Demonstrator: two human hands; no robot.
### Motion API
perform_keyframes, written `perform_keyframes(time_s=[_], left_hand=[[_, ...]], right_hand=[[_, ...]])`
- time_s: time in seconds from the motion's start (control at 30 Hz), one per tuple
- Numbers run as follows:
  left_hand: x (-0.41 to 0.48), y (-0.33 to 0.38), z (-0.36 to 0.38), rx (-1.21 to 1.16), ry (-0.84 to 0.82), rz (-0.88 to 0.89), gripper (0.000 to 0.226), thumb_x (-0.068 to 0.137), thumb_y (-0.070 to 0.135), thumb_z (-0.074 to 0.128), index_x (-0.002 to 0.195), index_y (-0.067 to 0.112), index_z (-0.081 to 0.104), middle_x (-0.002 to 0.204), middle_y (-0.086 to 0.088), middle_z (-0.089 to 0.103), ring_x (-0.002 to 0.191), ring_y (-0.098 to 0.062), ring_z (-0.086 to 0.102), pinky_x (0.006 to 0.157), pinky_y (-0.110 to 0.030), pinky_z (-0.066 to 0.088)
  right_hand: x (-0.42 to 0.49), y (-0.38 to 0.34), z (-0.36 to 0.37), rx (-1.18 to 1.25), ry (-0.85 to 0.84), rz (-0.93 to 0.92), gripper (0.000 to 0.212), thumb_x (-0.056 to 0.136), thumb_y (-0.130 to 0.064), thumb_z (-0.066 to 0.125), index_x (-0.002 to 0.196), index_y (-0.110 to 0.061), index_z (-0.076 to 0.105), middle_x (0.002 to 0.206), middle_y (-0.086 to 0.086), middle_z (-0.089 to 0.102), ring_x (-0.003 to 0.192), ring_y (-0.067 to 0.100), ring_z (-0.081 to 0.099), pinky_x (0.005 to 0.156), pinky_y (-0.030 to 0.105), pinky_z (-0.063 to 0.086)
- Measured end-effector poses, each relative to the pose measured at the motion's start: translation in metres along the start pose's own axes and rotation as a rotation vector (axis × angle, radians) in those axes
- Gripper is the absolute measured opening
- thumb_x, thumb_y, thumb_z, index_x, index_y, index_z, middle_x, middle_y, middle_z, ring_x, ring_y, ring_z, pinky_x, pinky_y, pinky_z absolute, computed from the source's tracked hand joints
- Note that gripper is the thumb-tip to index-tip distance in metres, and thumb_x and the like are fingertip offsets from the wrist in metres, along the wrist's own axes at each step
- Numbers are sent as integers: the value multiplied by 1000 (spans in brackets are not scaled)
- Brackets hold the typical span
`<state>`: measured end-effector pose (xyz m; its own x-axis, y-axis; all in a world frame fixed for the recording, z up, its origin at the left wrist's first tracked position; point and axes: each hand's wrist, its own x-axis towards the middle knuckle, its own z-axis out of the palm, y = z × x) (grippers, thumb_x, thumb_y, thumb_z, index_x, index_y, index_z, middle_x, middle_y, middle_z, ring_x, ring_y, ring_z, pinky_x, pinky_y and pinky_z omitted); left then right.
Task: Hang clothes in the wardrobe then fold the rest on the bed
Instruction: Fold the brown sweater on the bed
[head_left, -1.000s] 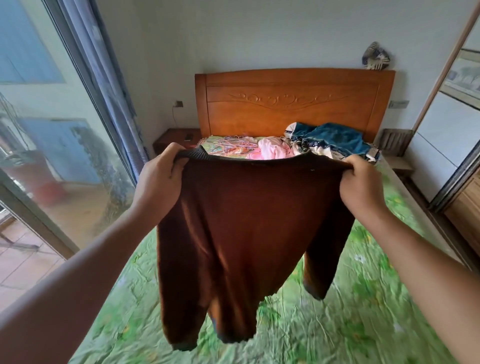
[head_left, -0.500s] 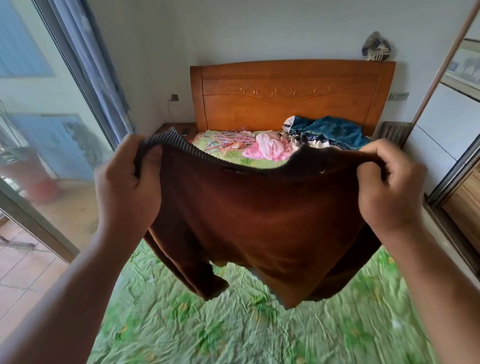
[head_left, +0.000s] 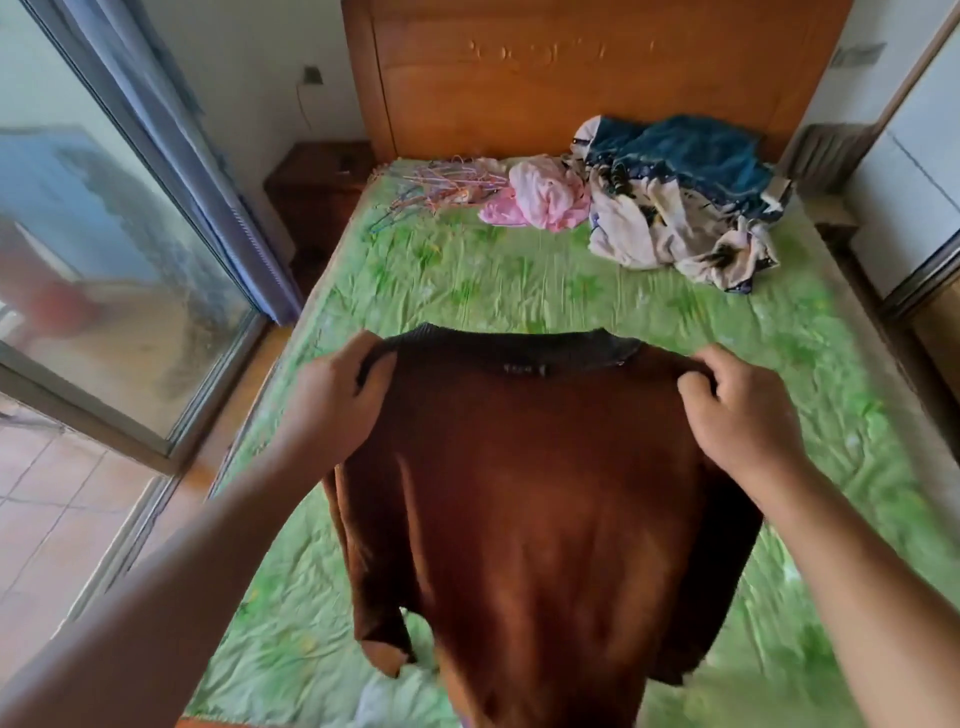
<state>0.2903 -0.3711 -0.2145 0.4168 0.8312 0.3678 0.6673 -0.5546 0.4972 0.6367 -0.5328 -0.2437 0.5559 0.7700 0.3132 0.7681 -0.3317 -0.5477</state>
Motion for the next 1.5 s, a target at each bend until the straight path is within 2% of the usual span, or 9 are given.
perform_keyframes(time_s=[0.23, 0.4, 0.53, 0.63, 0.73, 0.83, 0.93, 1.1, 1.5], left_hand=[[28, -90, 144, 55, -343, -176, 42, 90, 35, 41, 119, 12, 60, 84, -21, 66, 78, -40, 64, 64, -39, 44], [122, -146, 257, 71, -366, -160, 26, 102, 22, 49, 124, 12, 60, 112, -22, 64, 100, -41, 61, 76, -36, 42], [148, -181, 343, 210, -357, -306, 44, 95, 30, 53, 139, 27, 49, 135, -16, 48, 119, -41, 50, 96, -50, 46], [83, -197, 405, 147, -526, -314, 47, 92, 27, 53, 139, 23, 50, 136, -16, 43, 126, -40, 44, 103, -51, 43], [-12, -215, 450, 161, -781, -293, 54, 97, 28, 52, 149, 22, 39, 155, -15, 28, 144, -39, 27, 115, -49, 33], [-89, -236, 487, 346, -944, -187, 71, 102, 50, 41, 160, 32, 3, 168, -12, -8, 154, -31, -12, 125, -49, 10], [-124, -251, 512, 506, -899, -72, 75, 100, 64, 19, 156, 35, -21, 165, -14, -21, 149, -33, -29, 123, -54, -7], [-140, -271, 538, 572, -761, -14, 74, 96, 68, 10, 155, 36, -21, 165, -16, -19, 149, -34, -28, 119, -57, -15], [-257, -236, 462, 374, -777, -114, 62, 104, 55, 20, 160, 39, -3, 169, -9, -8, 155, -24, -11, 126, -45, 10]], right_hand=[[33, 87, 129, -143, -418, 160, 15, 97, -18, 43, 94, -10, 54, 86, 13, 64, 77, 34, 54, 67, 43, 45], [120, 134, 226, -244, -385, 140, 28, 103, -12, 43, 126, -5, 58, 118, 21, 64, 107, 42, 60, 79, 41, 46], [143, 151, 306, -343, -245, 128, 23, 96, -15, 51, 117, -14, 61, 119, 17, 60, 110, 44, 54, 87, 53, 48], [87, 176, 370, -351, -510, 57, 34, 96, -29, 54, 128, -19, 57, 128, 12, 55, 118, 38, 51, 96, 51, 48], [3, 214, 414, -428, -829, 73, 53, 99, -50, 47, 147, -29, 42, 154, 11, 38, 140, 35, 36, 111, 53, 39], [-67, 255, 449, -525, -995, 149, 79, 96, -73, 29, 160, -39, -4, 170, 8, -9, 156, 36, -5, 117, 68, 13], [-104, 280, 477, -578, -918, 104, 87, 89, -82, 8, 151, -38, -34, 162, 8, -38, 150, 36, -30, 115, 74, -4], [-119, 302, 501, -576, -745, 64, 88, 86, -86, 3, 153, -39, -30, 163, 8, -34, 150, 33, -32, 110, 73, -17], [-219, 303, 425, -501, -616, 6, 72, 101, -62, 23, 162, -23, 20, 168, 15, 14, 153, 38, 20, 122, 60, 17]])
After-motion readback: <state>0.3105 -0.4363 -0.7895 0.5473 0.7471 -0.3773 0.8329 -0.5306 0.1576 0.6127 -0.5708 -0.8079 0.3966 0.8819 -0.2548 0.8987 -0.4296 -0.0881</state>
